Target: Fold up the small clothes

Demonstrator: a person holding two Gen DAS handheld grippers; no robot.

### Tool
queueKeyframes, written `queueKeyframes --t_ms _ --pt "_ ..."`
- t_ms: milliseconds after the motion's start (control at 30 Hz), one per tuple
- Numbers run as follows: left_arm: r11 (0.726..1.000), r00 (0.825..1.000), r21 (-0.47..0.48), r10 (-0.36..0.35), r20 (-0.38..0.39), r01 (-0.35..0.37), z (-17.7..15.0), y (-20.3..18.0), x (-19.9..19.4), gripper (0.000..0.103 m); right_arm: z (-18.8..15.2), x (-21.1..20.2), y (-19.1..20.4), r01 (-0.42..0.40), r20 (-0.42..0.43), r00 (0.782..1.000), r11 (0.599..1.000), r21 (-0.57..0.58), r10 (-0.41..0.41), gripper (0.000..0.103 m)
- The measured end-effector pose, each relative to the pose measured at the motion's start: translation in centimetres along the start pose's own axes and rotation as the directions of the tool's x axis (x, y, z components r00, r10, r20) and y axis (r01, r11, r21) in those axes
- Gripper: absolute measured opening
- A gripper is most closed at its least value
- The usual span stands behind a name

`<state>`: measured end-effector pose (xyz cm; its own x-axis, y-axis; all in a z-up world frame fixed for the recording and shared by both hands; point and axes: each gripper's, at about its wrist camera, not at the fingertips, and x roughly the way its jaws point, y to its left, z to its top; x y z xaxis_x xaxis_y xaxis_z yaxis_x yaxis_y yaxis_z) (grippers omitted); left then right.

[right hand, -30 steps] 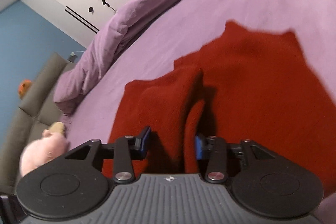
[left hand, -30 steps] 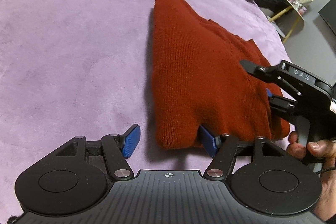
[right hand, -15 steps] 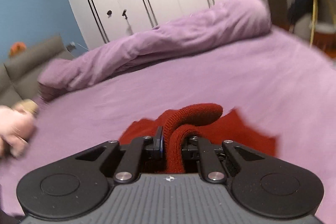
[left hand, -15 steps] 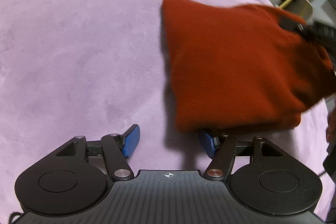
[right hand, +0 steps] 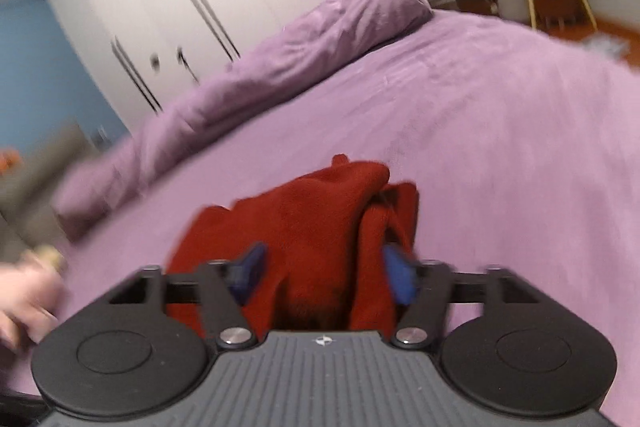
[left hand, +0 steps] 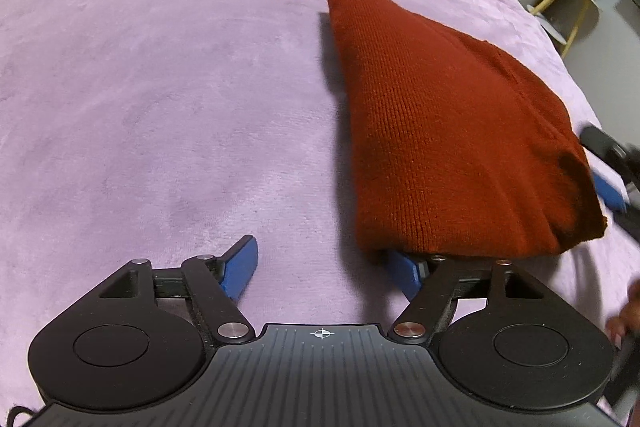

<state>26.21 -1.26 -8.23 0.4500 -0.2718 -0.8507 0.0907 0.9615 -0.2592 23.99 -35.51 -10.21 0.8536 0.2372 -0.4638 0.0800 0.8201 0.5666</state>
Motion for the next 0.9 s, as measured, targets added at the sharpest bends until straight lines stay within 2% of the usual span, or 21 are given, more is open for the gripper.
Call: queueKeyframes --t_ms 100,200,367,500,533,600,633,700,733,767,800,833,867,900 --pt "1.000 1.000 0.000 0.016 0.002 -0.016 0.1 -0.3 0.0 0.077 -2.0 -0.9 -0.7 -0.041 -0.028 0.999 0.995 0.096 0.044 0.074" --pt "1.000 1.000 -0.008 0.015 -0.002 -0.015 0.1 -0.4 0.0 0.077 -3.3 -1.0 -1.6 -0.051 -0.072 0.996 0.989 0.137 0.061 0.075" --pt "0.999 1.000 -0.035 0.005 -0.008 -0.005 0.3 -0.5 -0.1 0.075 -4.1 -0.4 -2.1 -0.065 -0.064 0.995 0.978 0.200 0.079 0.074" --pt "0.987 0.998 -0.146 -0.062 0.002 0.062 0.6 0.6 -0.3 0.069 -3.8 0.6 -2.2 -0.072 -0.039 0.996 0.967 0.246 0.085 0.059" --pt "0.984 0.997 -0.164 -0.072 0.003 0.071 0.6 0.8 -0.3 0.066 -3.7 0.9 -2.3 -0.078 -0.033 0.995 0.960 0.268 0.091 0.050" --pt "0.981 0.997 -0.182 -0.073 0.008 0.073 0.6 1.0 -0.4 0.066 -3.3 1.7 -2.4 -0.074 -0.048 0.995 0.949 0.305 0.092 0.040" --pt "0.981 0.998 -0.181 -0.068 0.011 0.069 0.6 1.0 -0.5 0.065 -3.1 2.2 -2.3 -0.046 -0.070 0.995 0.949 0.312 0.071 0.031" --pt "0.981 0.998 -0.181 -0.063 0.023 0.066 0.7 1.0 -0.8 0.065 -2.6 2.6 -2.0 -0.032 -0.092 0.994 0.949 0.314 0.064 0.022" --pt "0.982 0.998 -0.179 -0.061 0.033 0.066 0.8 1.0 -1.0 0.064 -2.4 2.2 -2.1 -0.111 -0.052 0.989 0.927 0.357 0.138 0.019" --pt "0.982 0.998 -0.180 -0.054 0.046 0.061 0.9 1.2 -1.2 0.064 -2.4 2.0 -2.6 -0.228 0.002 0.968 0.873 0.430 0.252 0.019" --pt "0.981 0.997 -0.187 -0.041 0.060 0.052 0.9 1.4 -1.5 0.064 -2.5 1.9 -3.2 -0.337 0.066 0.934 0.799 0.498 0.352 0.019" --pt "0.978 0.997 -0.203 -0.034 0.071 0.047 1.0 1.8 -1.6 0.064 -2.6 1.9 -3.5 -0.378 0.101 0.918 0.768 0.517 0.383 0.019" --pt "0.972 0.996 -0.227 -0.045 0.073 0.061 1.1 2.3 -1.5 0.064 -2.5 2.0 -3.4 -0.345 0.080 0.932 0.799 0.493 0.354 0.019" --pt "0.967 0.996 -0.245 -0.063 0.068 0.077 1.1 2.7 -1.4 0.064 -2.3 2.4 -3.1 -0.275 0.033 0.956 0.849 0.451 0.291 0.019"
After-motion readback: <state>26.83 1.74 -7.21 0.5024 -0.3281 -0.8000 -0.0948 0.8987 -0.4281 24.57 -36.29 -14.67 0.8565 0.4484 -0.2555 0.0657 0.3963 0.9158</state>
